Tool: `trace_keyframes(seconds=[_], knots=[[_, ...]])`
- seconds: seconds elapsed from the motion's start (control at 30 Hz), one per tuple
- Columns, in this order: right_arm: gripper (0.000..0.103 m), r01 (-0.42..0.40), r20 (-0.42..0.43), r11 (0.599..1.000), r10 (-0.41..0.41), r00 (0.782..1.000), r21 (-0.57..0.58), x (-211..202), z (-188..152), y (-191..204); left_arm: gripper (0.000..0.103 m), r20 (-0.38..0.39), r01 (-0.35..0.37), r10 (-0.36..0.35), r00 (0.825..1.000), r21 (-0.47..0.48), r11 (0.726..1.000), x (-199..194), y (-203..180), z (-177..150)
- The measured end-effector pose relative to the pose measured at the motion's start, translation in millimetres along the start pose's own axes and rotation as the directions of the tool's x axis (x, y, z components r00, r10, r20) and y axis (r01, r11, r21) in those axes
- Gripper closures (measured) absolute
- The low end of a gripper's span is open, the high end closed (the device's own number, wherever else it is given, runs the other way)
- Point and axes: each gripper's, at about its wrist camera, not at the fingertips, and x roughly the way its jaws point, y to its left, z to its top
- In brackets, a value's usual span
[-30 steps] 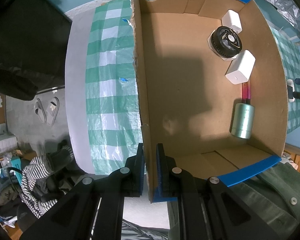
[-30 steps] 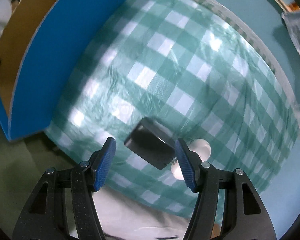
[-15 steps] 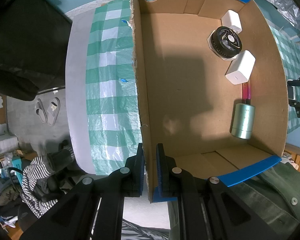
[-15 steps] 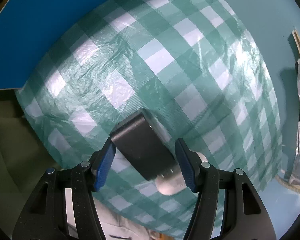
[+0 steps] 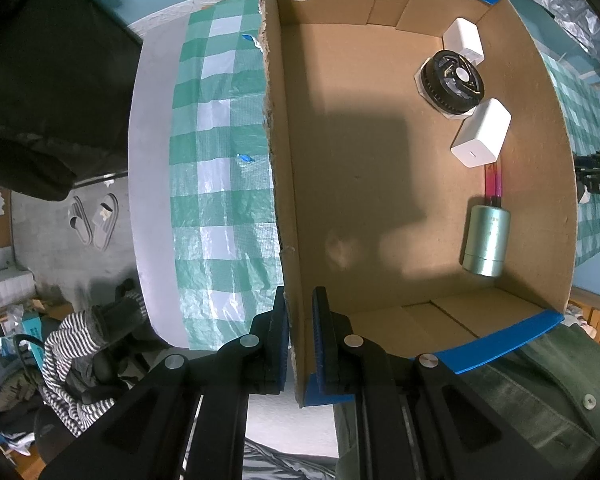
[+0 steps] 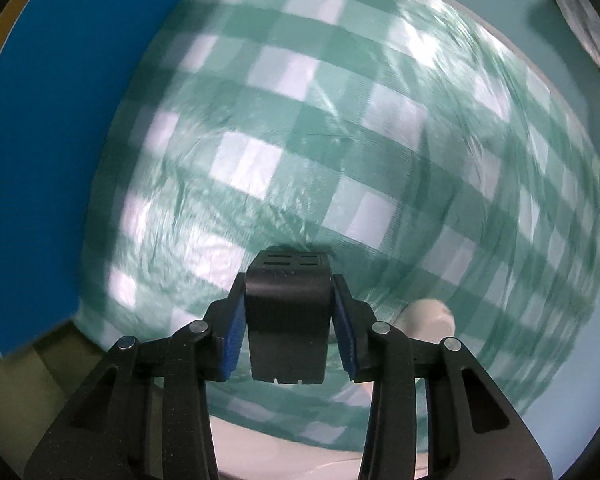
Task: Organize rigid objects
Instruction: 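Move the right gripper to the black adapter and grasp it, then carry the black adapter over the box with the right gripper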
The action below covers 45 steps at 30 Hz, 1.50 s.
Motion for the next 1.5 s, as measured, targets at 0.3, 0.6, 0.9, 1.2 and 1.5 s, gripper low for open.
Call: trace_keyframes(seconds=[0.3, 0.6, 0.9, 1.2, 1.5], knots=[[0.064, 0.033, -0.011, 0.999, -0.033, 0.999, 0.034, 16.9, -1.4, 12.1, 0.092, 0.003, 0.002, -0.002, 1.000, 0.005, 1.000, 0.1, 0.3, 0.2], [0.066, 0.058, -0.007, 0.996, -0.058, 0.998, 0.064, 23.6, -14.5, 18.3, 0.092, 0.003, 0.004, -0.004, 1.000, 0.005, 1.000, 0.1, 0.8, 0.1], [0.066, 0.021, 0.016, 0.995, -0.023, 1.000, 0.099, -3.1, -8.2, 5.8, 0.092, 0.003, 0.005, -0.005, 1.000, 0.005, 1.000, 0.1, 0.8, 0.1], [0.066, 0.010, 0.054, 0.996, -0.015, 0.998, 0.084, -39.4, 11.0, 19.0, 0.092, 0.004, 0.010, -0.010, 1.000, 0.003, 1.000, 0.1, 1.3, -0.9], [0.066, -0.006, 0.108, 0.999, 0.002, 0.994, 0.033, -76.4, 18.7, 43.2, 0.092, 0.006, 0.012, -0.012, 1.000, 0.003, 1.000, 0.4, 1.3, -2.3]])
